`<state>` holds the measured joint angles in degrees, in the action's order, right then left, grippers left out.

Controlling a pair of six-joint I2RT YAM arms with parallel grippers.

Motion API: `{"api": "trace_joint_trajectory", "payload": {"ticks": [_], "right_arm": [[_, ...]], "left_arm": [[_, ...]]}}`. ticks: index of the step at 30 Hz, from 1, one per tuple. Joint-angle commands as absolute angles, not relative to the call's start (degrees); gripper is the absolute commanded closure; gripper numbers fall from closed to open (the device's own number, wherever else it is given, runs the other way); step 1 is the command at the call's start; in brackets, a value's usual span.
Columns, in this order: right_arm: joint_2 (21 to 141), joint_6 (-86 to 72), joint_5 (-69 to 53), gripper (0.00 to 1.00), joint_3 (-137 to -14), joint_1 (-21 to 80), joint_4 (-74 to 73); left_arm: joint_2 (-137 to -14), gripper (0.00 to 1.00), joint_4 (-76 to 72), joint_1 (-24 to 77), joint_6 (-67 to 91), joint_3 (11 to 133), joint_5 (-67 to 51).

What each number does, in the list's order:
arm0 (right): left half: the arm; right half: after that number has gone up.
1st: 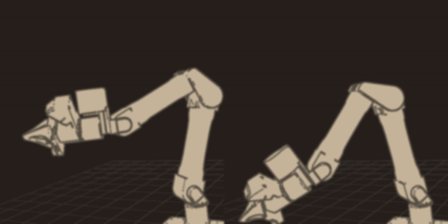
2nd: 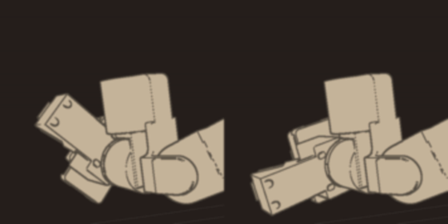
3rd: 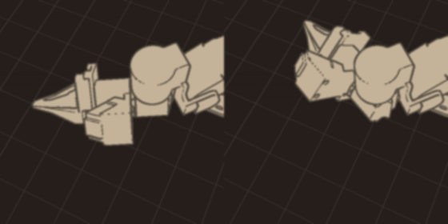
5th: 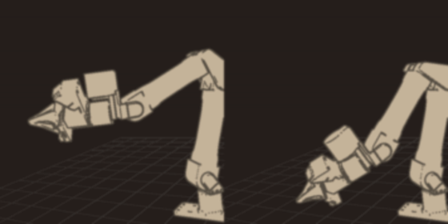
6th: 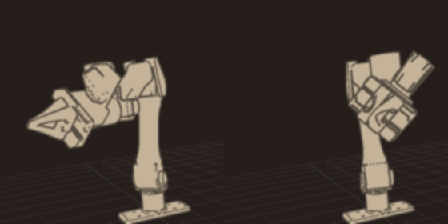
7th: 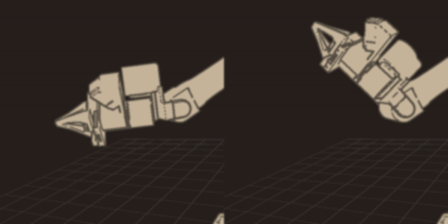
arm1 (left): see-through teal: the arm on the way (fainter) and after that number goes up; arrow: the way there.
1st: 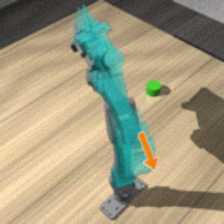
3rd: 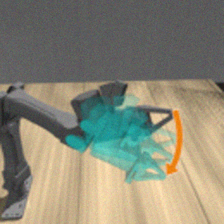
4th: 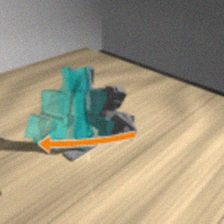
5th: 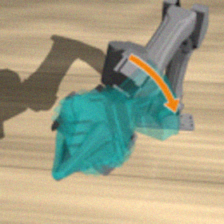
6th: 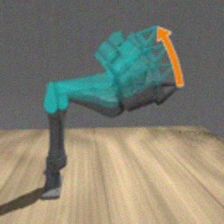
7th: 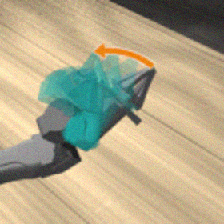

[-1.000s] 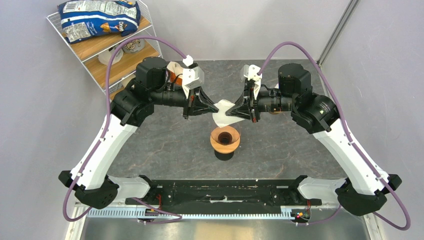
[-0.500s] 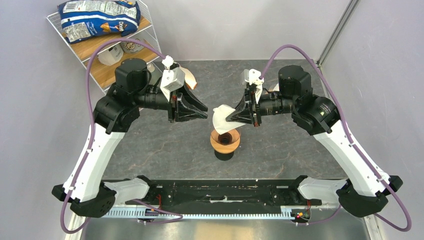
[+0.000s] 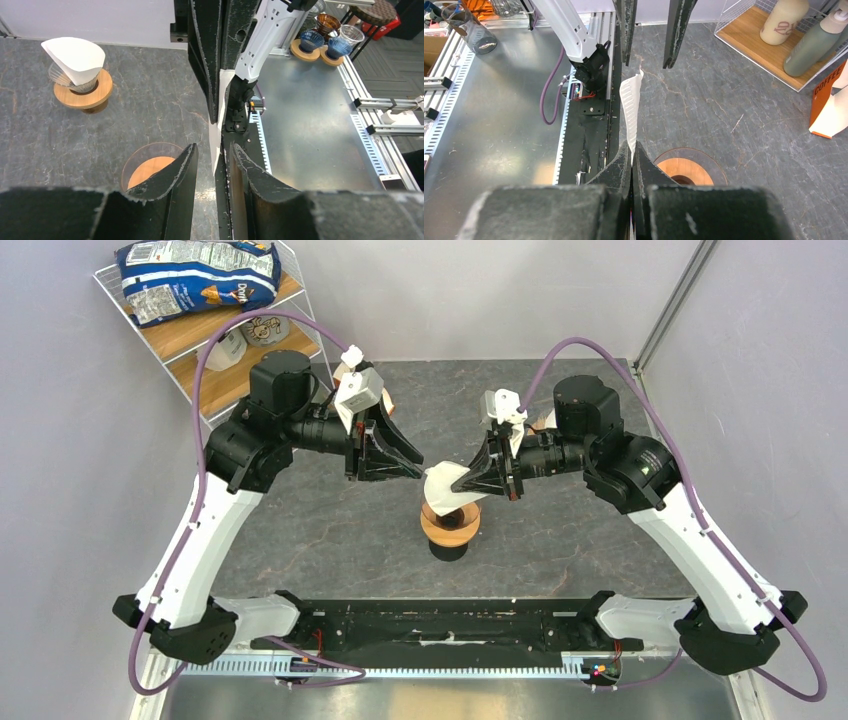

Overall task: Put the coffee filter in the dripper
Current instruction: Adjust the coffee filter.

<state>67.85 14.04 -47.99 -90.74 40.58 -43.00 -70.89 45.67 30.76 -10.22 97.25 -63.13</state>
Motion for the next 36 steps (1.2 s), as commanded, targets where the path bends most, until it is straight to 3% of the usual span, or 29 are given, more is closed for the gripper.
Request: {"api": "trace_joint_trajectory", "payload": {"ticks": [1,14,19,29,36], "right_arm": [[67.0,15.3,-48.3,1.0,-91.1,41.0,-42.8],[67.2,16.3,-47.6,1.0,-91.2,42.2,-43.0],[67.2,16.5,-47.4,1.0,-91.4,42.4,-43.2],[67.3,16.7,-47.5,1.0,-91.6,42.4,-43.1],[67.1,17.7,-48.0,1.0,-91.4,42.6,-43.2]], "left_arm": [[-70.3,0.63,44.0,31.3,-8.5,98.6,-66.7],[-71.1,0.63,44.1,32.1,-8.7,98.0,-66.3],[-71.3,0.77,44.9,32.2,-9.2,98.0,-66.9],[-71.3,0.72,46.8,32.2,-10.6,97.6,-68.6],[-71.9,0.88,46.8,32.2,-10.9,98.2,-68.5]]}}
